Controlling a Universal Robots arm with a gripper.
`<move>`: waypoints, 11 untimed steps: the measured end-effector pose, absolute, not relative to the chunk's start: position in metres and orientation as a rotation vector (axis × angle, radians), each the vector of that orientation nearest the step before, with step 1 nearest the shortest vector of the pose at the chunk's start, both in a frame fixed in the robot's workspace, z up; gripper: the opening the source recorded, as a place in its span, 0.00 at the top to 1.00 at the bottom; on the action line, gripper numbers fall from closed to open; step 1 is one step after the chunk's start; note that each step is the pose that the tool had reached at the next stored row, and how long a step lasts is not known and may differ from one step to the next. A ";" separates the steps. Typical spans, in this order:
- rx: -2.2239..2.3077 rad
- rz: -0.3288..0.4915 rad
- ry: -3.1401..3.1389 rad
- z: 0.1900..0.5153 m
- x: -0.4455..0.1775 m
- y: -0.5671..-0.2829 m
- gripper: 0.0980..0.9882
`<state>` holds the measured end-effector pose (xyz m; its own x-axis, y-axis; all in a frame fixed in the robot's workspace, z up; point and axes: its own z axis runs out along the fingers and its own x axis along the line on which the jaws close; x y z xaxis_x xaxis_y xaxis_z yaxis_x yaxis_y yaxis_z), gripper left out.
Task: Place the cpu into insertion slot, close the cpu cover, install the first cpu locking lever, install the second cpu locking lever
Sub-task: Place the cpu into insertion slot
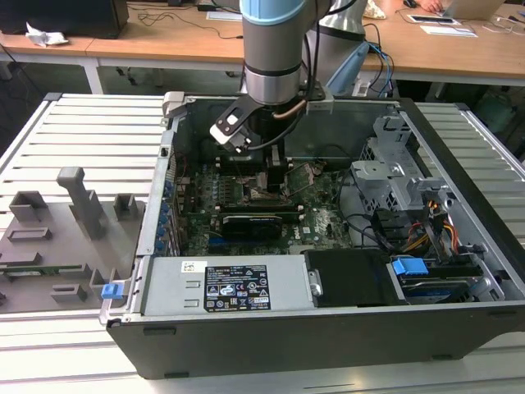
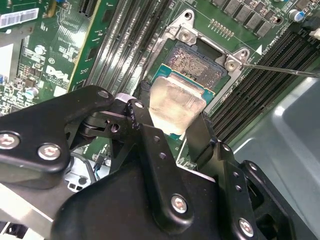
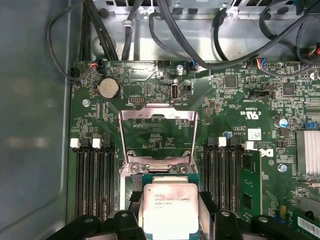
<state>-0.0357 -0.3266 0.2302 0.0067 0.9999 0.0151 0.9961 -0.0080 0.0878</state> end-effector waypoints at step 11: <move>2.192 0.112 2.175 0.225 -0.042 -0.325 0.52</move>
